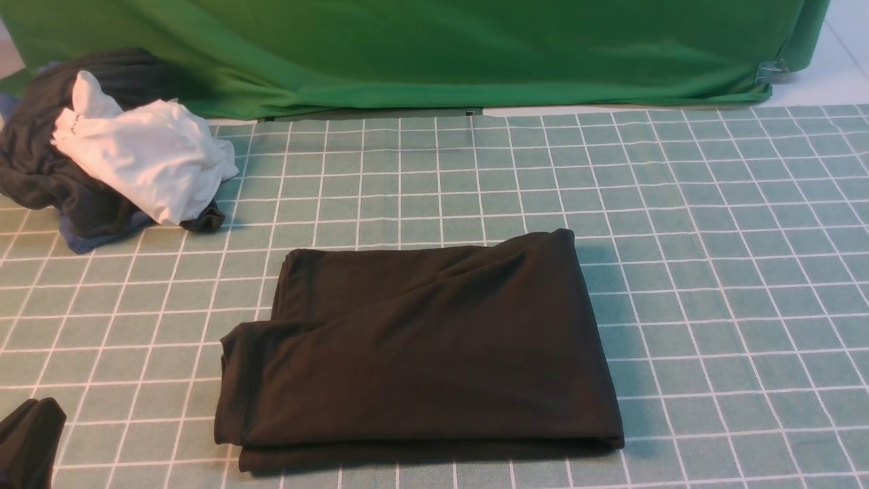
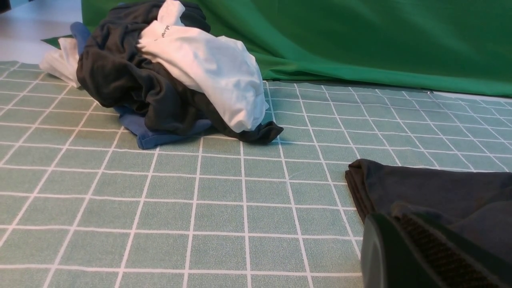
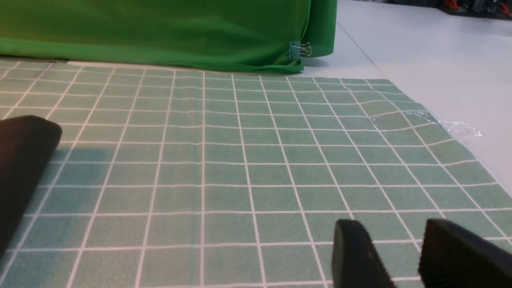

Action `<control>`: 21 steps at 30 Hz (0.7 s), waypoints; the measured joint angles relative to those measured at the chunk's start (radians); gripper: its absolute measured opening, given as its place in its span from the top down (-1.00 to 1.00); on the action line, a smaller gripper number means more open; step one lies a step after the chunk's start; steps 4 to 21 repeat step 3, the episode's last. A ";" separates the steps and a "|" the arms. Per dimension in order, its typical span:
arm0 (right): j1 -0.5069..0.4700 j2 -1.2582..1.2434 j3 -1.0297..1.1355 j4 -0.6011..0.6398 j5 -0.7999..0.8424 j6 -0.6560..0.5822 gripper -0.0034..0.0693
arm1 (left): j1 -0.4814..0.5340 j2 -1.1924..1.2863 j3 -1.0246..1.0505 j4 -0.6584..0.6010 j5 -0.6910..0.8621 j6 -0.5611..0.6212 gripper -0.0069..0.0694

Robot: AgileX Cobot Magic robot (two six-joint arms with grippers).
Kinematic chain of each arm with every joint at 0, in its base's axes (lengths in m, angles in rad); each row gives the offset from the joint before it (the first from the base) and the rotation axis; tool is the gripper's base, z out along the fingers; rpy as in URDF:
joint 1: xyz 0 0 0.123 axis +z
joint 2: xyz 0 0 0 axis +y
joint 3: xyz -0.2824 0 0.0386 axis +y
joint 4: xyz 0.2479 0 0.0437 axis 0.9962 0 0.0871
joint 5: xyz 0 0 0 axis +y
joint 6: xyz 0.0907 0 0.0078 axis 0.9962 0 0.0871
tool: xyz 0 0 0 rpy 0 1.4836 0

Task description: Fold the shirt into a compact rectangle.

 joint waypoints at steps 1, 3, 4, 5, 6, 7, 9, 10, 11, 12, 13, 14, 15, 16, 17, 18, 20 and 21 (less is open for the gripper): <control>0.000 0.000 0.000 0.000 0.000 0.000 0.25 | 0.000 0.000 0.000 0.000 0.000 0.000 0.78; 0.000 0.000 0.000 0.000 0.000 0.000 0.25 | 0.000 0.000 0.000 0.000 0.000 0.000 0.78; 0.000 0.000 0.000 0.000 0.000 0.000 0.25 | 0.000 0.000 0.000 0.000 0.000 0.000 0.78; 0.000 0.000 0.000 0.000 0.000 0.000 0.25 | 0.000 0.000 0.000 0.000 0.000 0.000 0.78; 0.000 0.000 0.000 0.000 0.000 0.000 0.25 | 0.000 0.000 0.000 0.000 0.000 0.000 0.78; 0.000 0.000 0.000 0.000 0.000 0.000 0.25 | 0.000 0.000 0.000 0.000 0.000 0.000 0.78; 0.000 0.000 0.000 0.000 0.000 0.000 0.25 | 0.000 0.000 0.000 0.000 0.000 0.000 0.78; 0.000 0.000 0.000 0.000 0.000 0.000 0.25 | 0.000 0.000 0.000 0.000 0.000 0.000 0.78; 0.000 0.000 0.000 0.000 0.000 0.000 0.25 | 0.000 0.000 0.000 0.000 0.000 0.000 0.78; 0.000 0.000 0.000 0.000 0.000 0.000 0.25 | 0.000 0.000 0.000 0.000 0.000 0.000 0.78; 0.000 0.000 0.000 0.000 0.000 0.000 0.25 | 0.000 0.000 0.000 0.000 0.000 0.000 0.78; 0.000 0.000 0.000 0.000 0.000 0.000 0.25 | 0.000 0.000 0.000 0.000 0.000 0.000 0.78; 0.000 0.000 0.000 0.000 0.000 0.000 0.25 | 0.000 0.000 0.000 0.000 0.000 0.000 0.78; 0.000 0.000 0.000 0.000 0.000 0.000 0.25 | 0.000 0.000 0.000 0.000 0.000 0.000 0.78; 0.000 0.000 0.000 0.000 0.000 0.000 0.25 | 0.000 0.000 0.000 0.000 0.000 0.000 0.78; 0.000 0.000 0.000 0.000 0.000 0.000 0.25 | 0.000 0.000 0.000 0.000 0.000 0.000 0.78; 0.000 0.000 0.000 0.000 0.000 0.000 0.25 | 0.000 0.000 0.000 0.000 0.000 0.000 0.78; 0.000 0.000 0.000 0.000 0.000 0.000 0.25 | 0.000 0.000 0.000 0.000 0.000 0.000 0.78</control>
